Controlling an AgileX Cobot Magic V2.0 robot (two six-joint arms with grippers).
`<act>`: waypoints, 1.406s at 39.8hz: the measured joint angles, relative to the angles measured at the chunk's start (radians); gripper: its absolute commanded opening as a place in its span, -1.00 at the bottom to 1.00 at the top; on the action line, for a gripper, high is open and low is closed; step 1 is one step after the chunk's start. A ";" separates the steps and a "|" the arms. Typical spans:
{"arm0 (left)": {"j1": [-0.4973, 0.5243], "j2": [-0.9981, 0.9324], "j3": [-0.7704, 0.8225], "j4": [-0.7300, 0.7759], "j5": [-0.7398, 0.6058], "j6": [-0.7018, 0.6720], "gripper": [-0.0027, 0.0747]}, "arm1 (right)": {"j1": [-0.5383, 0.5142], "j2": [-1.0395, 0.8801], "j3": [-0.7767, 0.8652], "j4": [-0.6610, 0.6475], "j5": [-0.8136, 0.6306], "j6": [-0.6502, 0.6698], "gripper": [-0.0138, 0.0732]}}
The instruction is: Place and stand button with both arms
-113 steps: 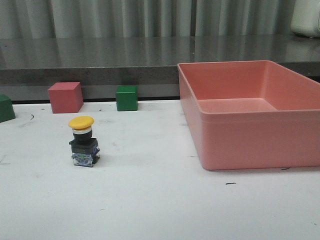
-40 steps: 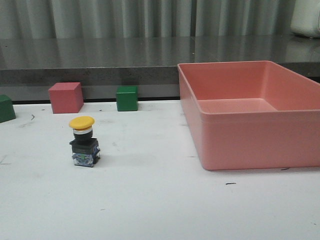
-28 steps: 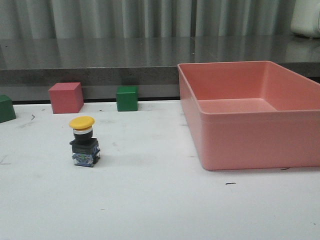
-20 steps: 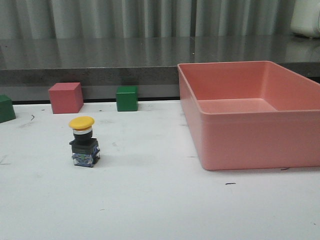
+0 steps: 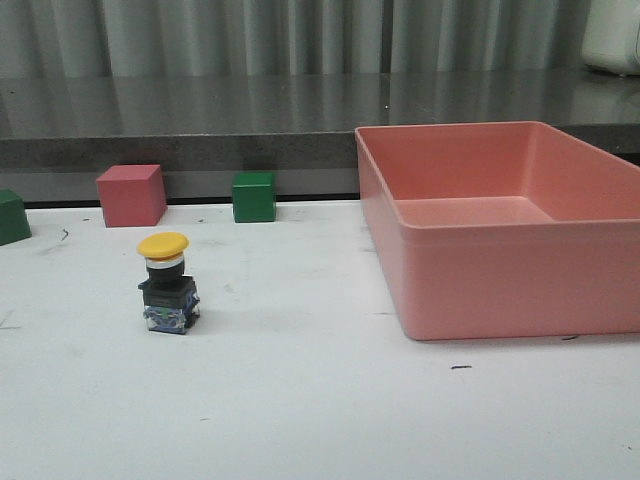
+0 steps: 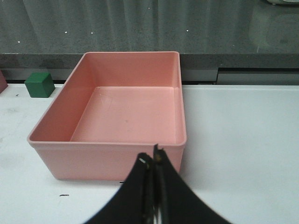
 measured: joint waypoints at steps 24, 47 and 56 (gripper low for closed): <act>0.000 0.000 0.000 0.000 0.000 0.000 -0.98 | 0.000 -0.002 0.008 -0.005 -0.010 0.000 -0.82; 0.000 0.000 0.000 0.000 0.000 0.000 -0.98 | -0.113 -0.150 0.428 0.137 -0.293 -0.077 -0.82; 0.000 0.000 0.000 0.000 0.000 0.000 -0.98 | -0.114 -0.150 0.433 0.155 -0.374 -0.109 -0.82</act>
